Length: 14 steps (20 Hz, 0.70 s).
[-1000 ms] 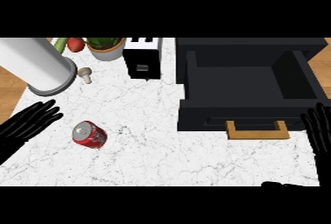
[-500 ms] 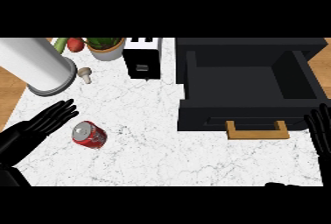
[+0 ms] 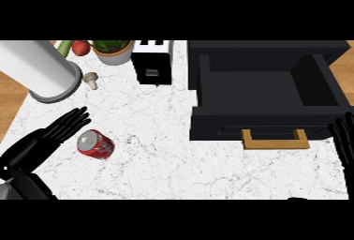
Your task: Pick up the can, place it into the drawer and close the drawer
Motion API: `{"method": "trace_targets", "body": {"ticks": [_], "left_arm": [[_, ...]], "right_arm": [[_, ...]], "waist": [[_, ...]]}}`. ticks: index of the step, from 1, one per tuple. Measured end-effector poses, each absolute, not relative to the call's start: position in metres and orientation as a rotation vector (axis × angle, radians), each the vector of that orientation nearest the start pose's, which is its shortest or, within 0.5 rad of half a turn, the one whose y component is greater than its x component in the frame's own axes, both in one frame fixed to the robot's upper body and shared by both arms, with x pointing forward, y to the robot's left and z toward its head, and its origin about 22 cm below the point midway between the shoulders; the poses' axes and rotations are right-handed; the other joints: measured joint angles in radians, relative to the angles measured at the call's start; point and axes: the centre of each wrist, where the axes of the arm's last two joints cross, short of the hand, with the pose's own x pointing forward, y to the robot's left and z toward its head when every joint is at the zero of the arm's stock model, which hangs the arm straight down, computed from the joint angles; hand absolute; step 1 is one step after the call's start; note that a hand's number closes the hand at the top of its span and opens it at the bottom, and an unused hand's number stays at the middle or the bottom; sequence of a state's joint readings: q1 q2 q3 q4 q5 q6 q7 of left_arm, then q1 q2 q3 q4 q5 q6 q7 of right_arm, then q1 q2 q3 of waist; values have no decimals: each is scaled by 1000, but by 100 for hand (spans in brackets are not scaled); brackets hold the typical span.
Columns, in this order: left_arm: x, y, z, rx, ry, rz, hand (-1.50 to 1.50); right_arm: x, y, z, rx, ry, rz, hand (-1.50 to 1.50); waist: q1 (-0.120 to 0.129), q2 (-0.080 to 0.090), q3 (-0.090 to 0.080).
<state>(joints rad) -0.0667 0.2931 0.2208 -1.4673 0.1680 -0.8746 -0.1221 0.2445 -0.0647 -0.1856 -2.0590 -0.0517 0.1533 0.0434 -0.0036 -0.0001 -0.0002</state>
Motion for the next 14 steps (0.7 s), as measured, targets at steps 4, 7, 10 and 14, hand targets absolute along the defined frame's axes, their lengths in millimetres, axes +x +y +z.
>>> {"method": "trace_targets", "body": {"ticks": [4,7,10,14], "left_arm": [[258,352,12,-438,-1576,-565,-150],[265,357,4,-407,-1564,-562,-150],[269,365,-3,-374,-1553,-557,-150],[277,373,-13,-340,-1537,-554,-150]], "right_arm": [[167,-297,71,-170,-1785,25,-150],[163,-301,72,-167,-1788,30,-150],[166,-299,73,-166,-1788,28,-150],[170,-299,74,-165,-1788,20,-150]], "waist": [[-1,0,0],[-2,0,0],[-2,0,0],[-3,1,0]]}}
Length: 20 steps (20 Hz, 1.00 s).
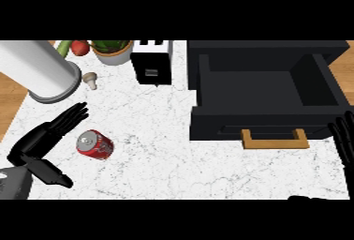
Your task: Pick up the can, place it into the drawer and close the drawer
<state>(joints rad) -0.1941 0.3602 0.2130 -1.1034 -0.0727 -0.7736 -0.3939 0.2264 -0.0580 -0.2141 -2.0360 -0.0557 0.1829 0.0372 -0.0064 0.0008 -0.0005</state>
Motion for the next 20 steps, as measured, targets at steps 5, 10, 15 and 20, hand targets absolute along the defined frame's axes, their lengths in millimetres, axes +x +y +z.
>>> {"method": "trace_targets", "body": {"ticks": [5,10,15,20], "left_arm": [[281,379,-29,-302,-1520,-559,-150],[282,382,-42,-277,-1503,-567,-150],[279,388,-53,-250,-1488,-569,-150],[284,385,-68,-237,-1461,-547,-150]], "right_arm": [[170,-297,74,-167,-1790,23,-150],[167,-297,74,-175,-1799,22,-150],[167,-290,76,-176,-1804,15,-150],[165,-291,77,-170,-1807,19,-150]], "waist": [[-3,1,0],[-3,1,0],[-3,1,0],[-10,3,-1]]}}
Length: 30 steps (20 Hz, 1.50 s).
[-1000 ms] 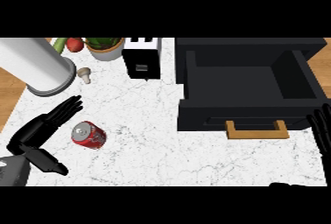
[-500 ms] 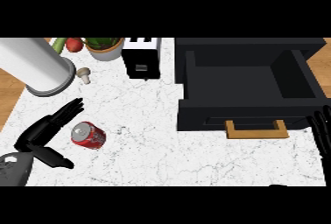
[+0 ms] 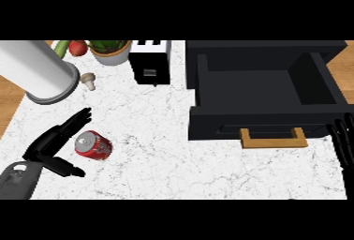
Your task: Pick up the can, place it into the drawer and close the drawer
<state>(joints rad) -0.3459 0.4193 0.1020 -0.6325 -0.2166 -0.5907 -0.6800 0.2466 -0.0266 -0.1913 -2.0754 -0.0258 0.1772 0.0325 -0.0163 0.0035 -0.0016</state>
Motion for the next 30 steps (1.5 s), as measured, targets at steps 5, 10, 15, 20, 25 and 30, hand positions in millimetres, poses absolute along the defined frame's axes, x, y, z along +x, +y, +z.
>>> {"method": "trace_targets", "body": {"ticks": [5,10,15,20,25,30], "left_arm": [[286,382,-72,-248,-1462,-546,-150],[290,375,-77,-251,-1460,-554,-150],[297,364,-82,-253,-1470,-555,-150],[298,357,-88,-266,-1463,-556,-150],[298,348,-94,-286,-1454,-572,-150],[301,336,-95,-316,-1462,-593,-150]], "right_arm": [[166,-293,83,-171,-1806,16,-150],[159,-290,87,-168,-1807,12,-150],[160,-291,87,-163,-1804,23,-150],[158,-292,92,-165,-1805,20,-150],[158,-295,93,-164,-1808,15,-150],[155,-298,93,-166,-1807,5,-150]], "waist": [[3,-1,0],[3,-1,0],[1,0,0],[1,0,0],[4,-1,0],[5,-2,1]]}}
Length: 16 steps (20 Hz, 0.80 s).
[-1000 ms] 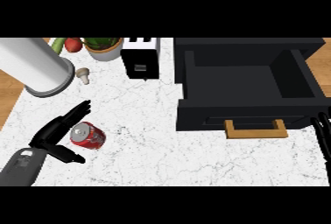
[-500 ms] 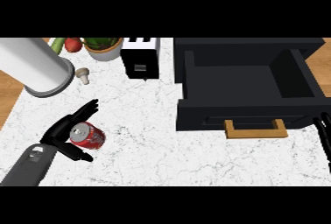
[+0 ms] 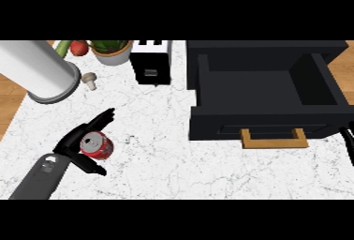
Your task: Pick up the can, place it into the drawer and close the drawer
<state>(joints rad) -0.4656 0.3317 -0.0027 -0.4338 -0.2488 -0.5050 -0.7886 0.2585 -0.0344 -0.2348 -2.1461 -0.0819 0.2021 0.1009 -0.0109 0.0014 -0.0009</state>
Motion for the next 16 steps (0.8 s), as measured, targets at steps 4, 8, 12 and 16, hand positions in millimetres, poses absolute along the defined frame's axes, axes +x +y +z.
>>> {"method": "trace_targets", "body": {"ticks": [4,8,12,16], "left_arm": [[307,327,-93,-346,-1470,-596,150],[309,320,-93,-379,-1471,-589,150],[315,312,-88,-429,-1456,-572,150],[317,296,-85,-483,-1465,-573,150]], "right_arm": [[153,-295,90,-155,-1805,1,-150],[153,-295,88,-161,-1804,-6,-150],[152,-302,88,-167,-1811,-16,-150],[150,-301,89,-170,-1812,-16,-150]], "waist": [[1,0,0],[1,0,0],[3,-1,1],[8,-3,1]]}}
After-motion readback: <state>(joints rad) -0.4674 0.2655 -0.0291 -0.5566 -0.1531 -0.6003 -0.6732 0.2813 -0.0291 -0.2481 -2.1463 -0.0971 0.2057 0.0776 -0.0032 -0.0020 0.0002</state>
